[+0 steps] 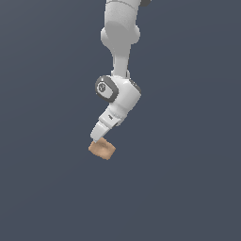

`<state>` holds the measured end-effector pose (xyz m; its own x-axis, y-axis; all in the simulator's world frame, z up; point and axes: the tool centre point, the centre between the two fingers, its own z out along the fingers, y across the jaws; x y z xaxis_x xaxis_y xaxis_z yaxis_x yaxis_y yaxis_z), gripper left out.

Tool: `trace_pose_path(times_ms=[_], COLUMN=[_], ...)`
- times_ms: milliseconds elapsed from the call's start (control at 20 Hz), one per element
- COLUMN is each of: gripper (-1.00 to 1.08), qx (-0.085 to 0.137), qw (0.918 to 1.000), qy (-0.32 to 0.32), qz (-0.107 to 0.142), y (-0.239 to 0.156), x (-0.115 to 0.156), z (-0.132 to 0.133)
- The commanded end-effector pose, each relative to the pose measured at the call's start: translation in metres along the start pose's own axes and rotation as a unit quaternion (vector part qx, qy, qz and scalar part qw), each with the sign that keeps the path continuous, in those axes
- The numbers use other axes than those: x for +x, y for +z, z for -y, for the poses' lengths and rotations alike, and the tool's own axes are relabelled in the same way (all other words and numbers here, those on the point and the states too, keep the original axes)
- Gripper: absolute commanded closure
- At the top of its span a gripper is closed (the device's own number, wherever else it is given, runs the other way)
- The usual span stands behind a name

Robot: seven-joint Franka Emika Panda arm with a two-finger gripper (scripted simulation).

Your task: Pick up the object and move it to a goal position.

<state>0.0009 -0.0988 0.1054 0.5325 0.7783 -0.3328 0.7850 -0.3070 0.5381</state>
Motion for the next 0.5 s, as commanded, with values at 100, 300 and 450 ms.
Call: trace_pose_path(times_ms=[100, 300, 450], gripper=[-0.6, -0.6, -0.6], qx=[-0.017, -0.027, -0.032], qw=[0.9985, 0.9959, 0.9941], qy=[-0.052, -0.086, -0.104], qz=[-0.002, -0.003, -0.004], y=[0.0046, 0.0075, 0.009], x=[-0.0009, -0.0017, -0.0021], z=[0.0045, 0.008, 0.01])
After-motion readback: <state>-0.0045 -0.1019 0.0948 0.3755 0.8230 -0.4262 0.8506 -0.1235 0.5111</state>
